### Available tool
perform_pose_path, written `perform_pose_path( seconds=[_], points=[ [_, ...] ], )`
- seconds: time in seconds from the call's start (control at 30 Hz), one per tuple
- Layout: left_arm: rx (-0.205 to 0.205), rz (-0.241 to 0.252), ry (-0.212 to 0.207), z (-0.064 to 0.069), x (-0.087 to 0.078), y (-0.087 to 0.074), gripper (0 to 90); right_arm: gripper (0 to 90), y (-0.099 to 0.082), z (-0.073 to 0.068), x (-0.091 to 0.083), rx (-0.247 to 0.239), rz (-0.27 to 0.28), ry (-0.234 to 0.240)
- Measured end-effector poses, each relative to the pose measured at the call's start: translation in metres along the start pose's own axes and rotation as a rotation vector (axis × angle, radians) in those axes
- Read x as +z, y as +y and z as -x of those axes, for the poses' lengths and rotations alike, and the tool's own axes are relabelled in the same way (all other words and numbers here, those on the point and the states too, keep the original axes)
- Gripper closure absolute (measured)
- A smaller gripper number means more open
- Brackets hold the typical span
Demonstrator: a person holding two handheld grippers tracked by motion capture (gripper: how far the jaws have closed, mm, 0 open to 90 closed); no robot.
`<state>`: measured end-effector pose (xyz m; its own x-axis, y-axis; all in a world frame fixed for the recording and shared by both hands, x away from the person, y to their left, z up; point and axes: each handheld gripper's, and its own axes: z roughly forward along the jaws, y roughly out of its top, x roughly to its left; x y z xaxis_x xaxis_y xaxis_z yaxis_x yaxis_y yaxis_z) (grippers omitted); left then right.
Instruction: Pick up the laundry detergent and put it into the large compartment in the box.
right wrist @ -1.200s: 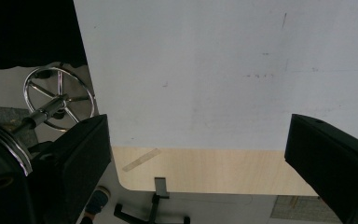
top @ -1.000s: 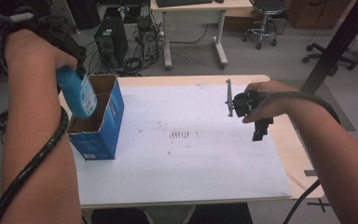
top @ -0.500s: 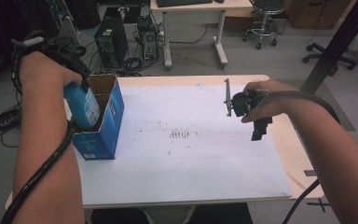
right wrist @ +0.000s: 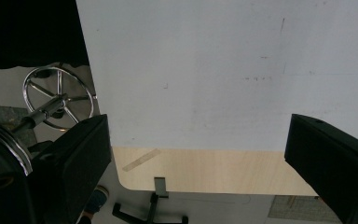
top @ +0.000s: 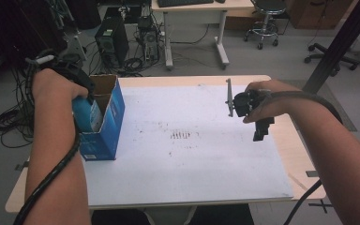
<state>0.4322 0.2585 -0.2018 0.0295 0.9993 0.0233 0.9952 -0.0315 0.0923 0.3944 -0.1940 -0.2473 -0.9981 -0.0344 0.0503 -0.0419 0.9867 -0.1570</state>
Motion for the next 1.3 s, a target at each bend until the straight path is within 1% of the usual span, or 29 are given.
perform_pose_path(
  seconds=[0.17, 0.37, 0.6, 0.77, 0.8, 0.97, 1.0, 1.3],
  points=[
    [0.003, 0.001, 0.003, -0.001, 0.008, 0.000, 38.6, 7.0, -0.001, 0.000, 0.002, 0.007, 0.002, 0.004],
    [0.002, -0.009, 0.004, 0.000, 0.019, 0.000, 38.6, 7.0, 0.000, 0.001, 0.004, 0.004, 0.000, 0.006],
    [0.005, -0.008, 0.000, 0.002, 0.030, 0.000, 38.6, 7.0, 0.000, 0.001, 0.006, 0.003, 0.002, 0.009],
    [0.013, -0.013, 0.001, 0.003, 0.039, -0.001, 38.6, 7.0, 0.001, 0.001, 0.007, 0.001, 0.003, 0.011],
    [0.009, -0.013, 0.001, 0.003, 0.041, -0.001, 38.6, 7.0, 0.001, 0.001, 0.007, 0.000, 0.003, 0.011],
    [0.014, -0.010, 0.001, 0.003, 0.048, -0.002, 38.5, 7.0, 0.002, 0.001, 0.008, -0.003, 0.002, 0.010],
    [0.009, -0.011, 0.000, 0.003, 0.052, -0.002, 38.5, 7.0, 0.002, 0.001, 0.009, -0.004, 0.003, 0.011],
    [0.011, -0.021, 0.001, 0.003, 0.063, -0.003, 38.5, 7.0, 0.004, 0.002, 0.012, -0.002, 0.002, 0.014]
  ],
)
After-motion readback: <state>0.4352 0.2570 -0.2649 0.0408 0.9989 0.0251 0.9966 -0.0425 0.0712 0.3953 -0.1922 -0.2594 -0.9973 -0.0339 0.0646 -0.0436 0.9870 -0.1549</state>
